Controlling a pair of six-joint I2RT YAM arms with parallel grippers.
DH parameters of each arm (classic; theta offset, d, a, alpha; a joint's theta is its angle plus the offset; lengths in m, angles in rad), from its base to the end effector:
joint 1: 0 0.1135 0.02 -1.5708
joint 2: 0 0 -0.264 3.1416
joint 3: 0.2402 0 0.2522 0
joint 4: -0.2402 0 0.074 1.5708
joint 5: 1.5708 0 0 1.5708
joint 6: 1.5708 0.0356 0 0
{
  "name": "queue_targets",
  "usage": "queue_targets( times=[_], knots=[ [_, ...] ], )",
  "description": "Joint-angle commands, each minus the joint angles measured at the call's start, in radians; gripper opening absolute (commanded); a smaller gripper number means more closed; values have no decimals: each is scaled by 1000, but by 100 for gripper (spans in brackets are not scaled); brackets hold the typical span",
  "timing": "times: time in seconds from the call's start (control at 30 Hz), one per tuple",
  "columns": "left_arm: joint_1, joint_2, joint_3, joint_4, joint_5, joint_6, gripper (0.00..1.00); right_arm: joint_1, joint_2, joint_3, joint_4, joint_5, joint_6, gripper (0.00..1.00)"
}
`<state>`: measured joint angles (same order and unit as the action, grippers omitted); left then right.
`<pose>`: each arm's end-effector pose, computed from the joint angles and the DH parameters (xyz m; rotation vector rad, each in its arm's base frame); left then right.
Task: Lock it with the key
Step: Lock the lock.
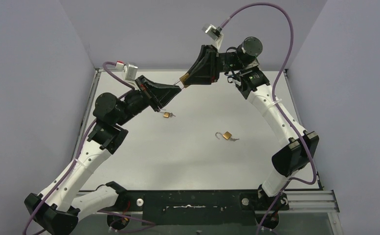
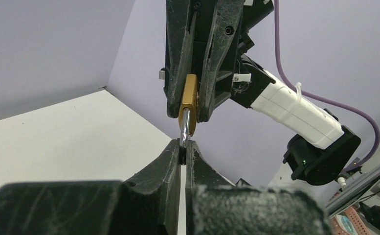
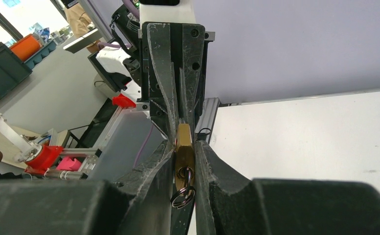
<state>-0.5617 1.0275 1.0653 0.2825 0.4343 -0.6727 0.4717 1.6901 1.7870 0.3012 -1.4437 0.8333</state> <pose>0.1841 -0.1335 0.4422 0.3346 1.3607 -1.3155 0.3062 0.1959 0.4895 -1.2548 1.3644 1.8015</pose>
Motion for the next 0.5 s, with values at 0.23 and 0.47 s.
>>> queue_targets(
  times=[0.23, 0.47],
  knots=[
    [-46, 68, 99, 102, 60, -28, 0, 129, -1, 24, 15, 173, -49, 0],
    [-28, 45, 100, 137, 114, -53, 52, 94, -16, 29, 41, 161, -18, 0]
  ],
)
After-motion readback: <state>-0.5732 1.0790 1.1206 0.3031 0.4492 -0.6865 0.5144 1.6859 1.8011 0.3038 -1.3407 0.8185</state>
